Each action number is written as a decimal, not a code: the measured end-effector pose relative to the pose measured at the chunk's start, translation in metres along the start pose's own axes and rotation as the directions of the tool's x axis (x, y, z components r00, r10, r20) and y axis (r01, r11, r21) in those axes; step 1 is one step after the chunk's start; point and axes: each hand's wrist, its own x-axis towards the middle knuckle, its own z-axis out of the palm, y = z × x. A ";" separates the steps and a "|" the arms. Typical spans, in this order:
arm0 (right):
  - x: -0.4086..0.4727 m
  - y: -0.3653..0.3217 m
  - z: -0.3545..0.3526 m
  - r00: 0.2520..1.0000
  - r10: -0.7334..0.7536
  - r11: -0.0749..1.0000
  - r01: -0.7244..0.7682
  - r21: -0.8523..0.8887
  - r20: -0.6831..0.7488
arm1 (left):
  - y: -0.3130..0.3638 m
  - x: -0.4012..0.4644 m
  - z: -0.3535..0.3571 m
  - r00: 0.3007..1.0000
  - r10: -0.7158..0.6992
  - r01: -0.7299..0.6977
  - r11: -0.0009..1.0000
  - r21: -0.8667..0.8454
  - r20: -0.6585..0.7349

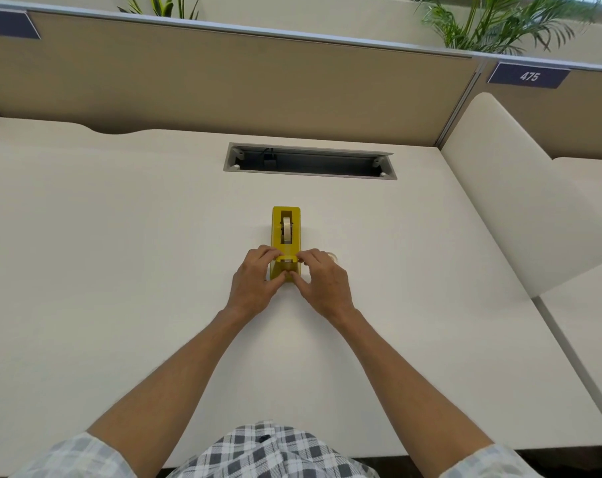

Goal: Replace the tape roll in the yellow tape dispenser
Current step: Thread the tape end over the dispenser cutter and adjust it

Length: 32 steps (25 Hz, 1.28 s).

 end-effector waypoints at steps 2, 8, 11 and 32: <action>0.002 -0.001 -0.002 1.000 0.002 1.000 -0.002 0.005 -0.022 | 0.000 0.000 0.000 1.000 -0.003 0.003 1.000 -0.002 0.000; 0.005 -0.004 -0.004 0.998 0.026 0.999 -0.027 -0.022 -0.051 | -0.001 -0.001 0.001 1.000 0.003 -0.003 1.000 -0.021 -0.005; 0.004 -0.006 -0.003 0.997 0.041 0.999 -0.042 -0.012 -0.065 | -0.003 -0.001 0.001 1.000 -0.008 0.008 0.999 -0.036 0.002; 0.003 -0.005 0.000 0.994 0.047 0.999 -0.049 -0.023 -0.099 | -0.005 -0.002 0.004 1.000 -0.007 0.007 1.000 -0.030 -0.018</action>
